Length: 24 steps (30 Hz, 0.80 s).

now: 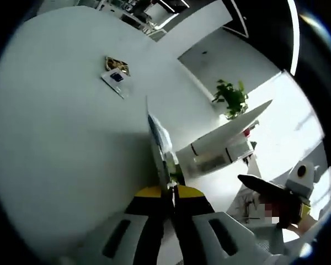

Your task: Arrange the skincare products in the storage area until every visible bottle or jar stands upright without overlapping.

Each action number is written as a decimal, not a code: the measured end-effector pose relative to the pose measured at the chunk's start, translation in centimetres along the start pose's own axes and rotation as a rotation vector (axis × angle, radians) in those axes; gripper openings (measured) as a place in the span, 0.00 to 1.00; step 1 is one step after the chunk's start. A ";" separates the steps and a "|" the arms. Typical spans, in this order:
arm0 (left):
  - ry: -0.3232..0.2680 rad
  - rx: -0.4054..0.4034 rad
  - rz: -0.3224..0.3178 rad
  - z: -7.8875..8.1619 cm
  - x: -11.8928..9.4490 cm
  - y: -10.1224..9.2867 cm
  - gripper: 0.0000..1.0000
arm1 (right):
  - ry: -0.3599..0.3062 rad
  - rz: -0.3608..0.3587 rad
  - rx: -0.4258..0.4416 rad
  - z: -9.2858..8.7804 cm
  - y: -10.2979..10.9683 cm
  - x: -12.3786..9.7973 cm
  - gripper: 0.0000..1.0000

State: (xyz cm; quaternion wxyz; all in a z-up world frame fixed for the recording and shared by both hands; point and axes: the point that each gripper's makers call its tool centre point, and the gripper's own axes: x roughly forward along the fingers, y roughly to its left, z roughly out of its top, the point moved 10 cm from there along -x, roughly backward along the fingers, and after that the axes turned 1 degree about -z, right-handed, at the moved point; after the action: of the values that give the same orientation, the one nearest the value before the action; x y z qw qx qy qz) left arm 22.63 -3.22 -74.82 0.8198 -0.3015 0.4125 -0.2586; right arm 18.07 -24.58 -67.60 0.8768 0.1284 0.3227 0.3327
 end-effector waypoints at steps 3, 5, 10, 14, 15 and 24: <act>0.025 0.072 0.032 0.1 0.1 0.1 0.04 | 0.002 -0.001 0.003 0.0 0.0 0.0 1.00; 0.029 0.077 0.037 0.0 0.2 0.1 0.06 | 0.002 0.001 0.002 0.0 0.0 0.0 1.00; 0.051 0.115 0.071 -0.2 0.2 0.0 0.15 | 0.002 0.001 0.004 -0.1 -0.1 0.0 1.00; 0.077 0.187 0.112 -0.2 0.1 0.3 0.23 | 0.004 0.003 0.005 -0.1 -0.1 0.1 1.00; 0.079 0.191 0.115 -0.2 0.1 0.4 0.25 | 0.004 0.003 0.005 -0.1 -0.1 0.1 1.00; 0.107 0.290 0.146 0.0 0.2 -0.9 0.36 | 0.002 0.005 0.011 -0.1 -0.1 0.0 1.00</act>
State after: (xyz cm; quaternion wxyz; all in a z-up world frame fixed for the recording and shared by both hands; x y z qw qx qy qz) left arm 22.54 -3.93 -74.31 0.8482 -0.1351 0.4346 -0.2710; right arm 18.11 -24.63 -67.72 0.8749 0.1336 0.3248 0.3334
